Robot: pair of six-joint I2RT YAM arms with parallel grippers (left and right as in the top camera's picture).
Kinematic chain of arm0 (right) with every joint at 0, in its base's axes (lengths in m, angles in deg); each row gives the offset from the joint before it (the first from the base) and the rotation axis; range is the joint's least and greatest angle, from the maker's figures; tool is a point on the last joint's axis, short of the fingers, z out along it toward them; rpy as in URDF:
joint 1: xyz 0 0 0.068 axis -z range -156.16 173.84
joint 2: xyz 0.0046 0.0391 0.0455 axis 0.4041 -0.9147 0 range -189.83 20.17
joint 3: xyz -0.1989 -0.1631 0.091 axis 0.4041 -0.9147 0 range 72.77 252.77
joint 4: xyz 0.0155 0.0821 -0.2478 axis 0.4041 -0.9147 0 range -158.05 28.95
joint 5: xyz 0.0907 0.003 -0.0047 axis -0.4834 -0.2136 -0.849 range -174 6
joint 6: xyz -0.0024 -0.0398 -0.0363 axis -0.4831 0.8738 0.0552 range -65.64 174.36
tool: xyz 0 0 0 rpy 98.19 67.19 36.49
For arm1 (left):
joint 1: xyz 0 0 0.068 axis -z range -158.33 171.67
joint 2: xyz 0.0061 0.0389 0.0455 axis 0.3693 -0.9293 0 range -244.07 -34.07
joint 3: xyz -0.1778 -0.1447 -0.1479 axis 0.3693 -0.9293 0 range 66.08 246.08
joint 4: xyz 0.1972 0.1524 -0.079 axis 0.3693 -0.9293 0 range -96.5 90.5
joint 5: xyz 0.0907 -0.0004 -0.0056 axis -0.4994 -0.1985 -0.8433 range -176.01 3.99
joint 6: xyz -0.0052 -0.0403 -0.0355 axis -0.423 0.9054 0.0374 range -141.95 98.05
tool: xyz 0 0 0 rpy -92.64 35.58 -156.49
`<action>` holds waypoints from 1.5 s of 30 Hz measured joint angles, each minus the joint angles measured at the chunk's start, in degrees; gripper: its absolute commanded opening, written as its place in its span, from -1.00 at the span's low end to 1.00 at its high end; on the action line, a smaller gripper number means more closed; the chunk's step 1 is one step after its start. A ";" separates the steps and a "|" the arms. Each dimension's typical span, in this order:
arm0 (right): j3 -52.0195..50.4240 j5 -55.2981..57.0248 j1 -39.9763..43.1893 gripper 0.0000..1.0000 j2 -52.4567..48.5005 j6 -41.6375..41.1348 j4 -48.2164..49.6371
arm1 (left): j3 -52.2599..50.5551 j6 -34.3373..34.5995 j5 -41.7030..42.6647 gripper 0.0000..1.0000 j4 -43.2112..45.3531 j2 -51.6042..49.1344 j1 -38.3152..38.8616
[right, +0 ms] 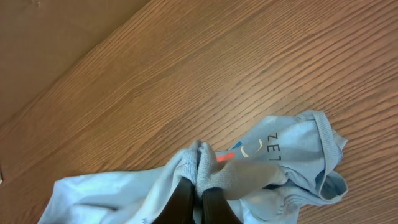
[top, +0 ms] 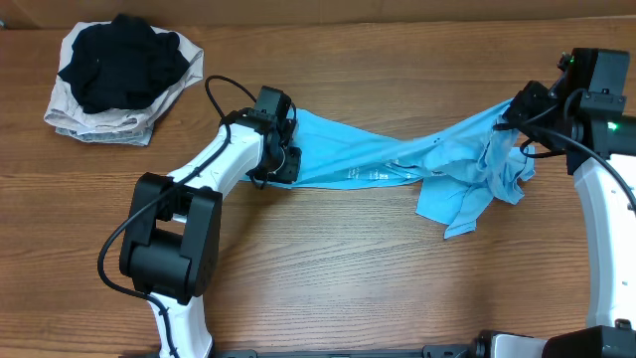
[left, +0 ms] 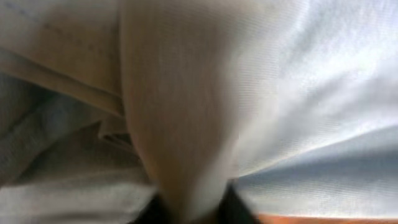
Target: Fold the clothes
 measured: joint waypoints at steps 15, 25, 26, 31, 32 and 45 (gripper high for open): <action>0.00 0.04 -0.02 -0.92 0.00 0.04 -4.28 | 34.71 -0.96 -18.29 -0.87 -36.33 -0.48 -1.86; 0.00 0.33 0.83 -0.92 0.00 0.00 -18.43 | 43.08 -5.99 -25.07 -0.92 -40.70 -0.48 -1.77; 0.00 0.39 1.16 -0.92 0.00 0.02 -19.02 | 42.97 -6.58 -25.05 -0.92 -41.31 -0.48 -1.62; 0.00 0.52 3.37 -0.92 0.00 0.85 -21.18 | 40.96 -8.13 -23.76 -0.92 -46.84 -0.48 -0.63; 0.00 0.52 3.52 -0.92 0.00 0.94 -21.24 | 40.83 -8.22 -23.56 -0.92 -47.15 -0.48 -0.63; 0.00 0.98 4.26 -0.92 0.00 2.58 -21.22 | 22.58 -8.46 -11.13 -0.92 -46.56 -0.48 0.13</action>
